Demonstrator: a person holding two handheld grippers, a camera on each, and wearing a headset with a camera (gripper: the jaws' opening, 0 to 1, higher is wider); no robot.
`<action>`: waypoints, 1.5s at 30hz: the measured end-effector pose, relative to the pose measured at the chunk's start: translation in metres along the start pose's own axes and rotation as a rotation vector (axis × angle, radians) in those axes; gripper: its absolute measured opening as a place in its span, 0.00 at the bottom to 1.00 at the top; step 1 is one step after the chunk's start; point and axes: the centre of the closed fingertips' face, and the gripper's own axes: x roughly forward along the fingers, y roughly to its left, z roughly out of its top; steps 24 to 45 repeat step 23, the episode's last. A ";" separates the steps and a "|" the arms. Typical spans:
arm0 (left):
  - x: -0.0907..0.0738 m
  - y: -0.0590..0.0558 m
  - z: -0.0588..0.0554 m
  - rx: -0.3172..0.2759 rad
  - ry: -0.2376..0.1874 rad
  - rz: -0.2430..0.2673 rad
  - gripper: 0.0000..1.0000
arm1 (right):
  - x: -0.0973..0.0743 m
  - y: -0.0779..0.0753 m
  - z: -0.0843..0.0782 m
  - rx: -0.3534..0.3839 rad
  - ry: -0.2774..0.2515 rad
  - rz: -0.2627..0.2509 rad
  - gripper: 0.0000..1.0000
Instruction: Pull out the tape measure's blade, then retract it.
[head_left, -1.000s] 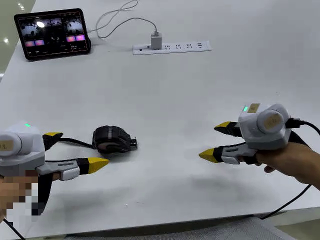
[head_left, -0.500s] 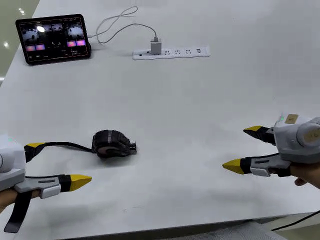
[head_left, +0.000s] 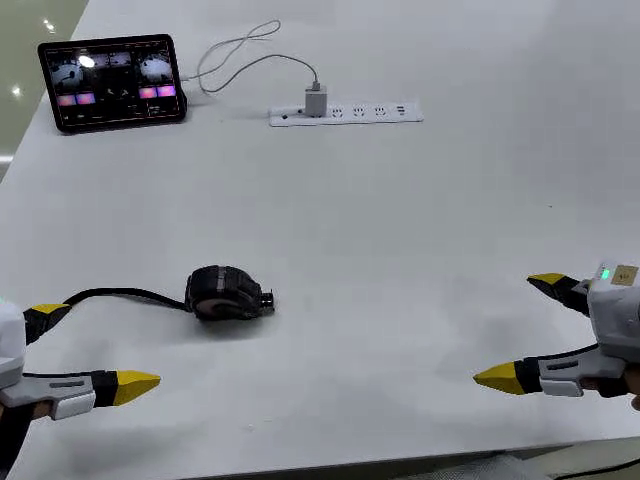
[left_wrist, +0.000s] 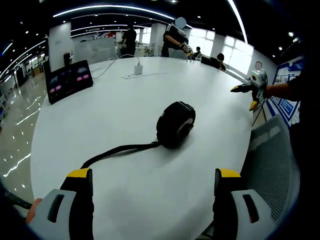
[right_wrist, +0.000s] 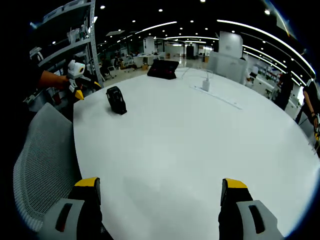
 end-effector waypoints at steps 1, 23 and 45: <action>0.000 0.000 0.002 -0.003 -0.007 -0.006 0.99 | -0.001 -0.002 -0.001 -0.007 0.007 -0.004 0.99; 0.005 -0.008 0.002 0.031 0.010 -0.034 0.99 | -0.005 -0.010 -0.004 0.015 0.014 -0.020 0.99; 0.005 -0.008 0.002 0.031 0.010 -0.034 0.99 | -0.005 -0.010 -0.004 0.015 0.014 -0.020 0.99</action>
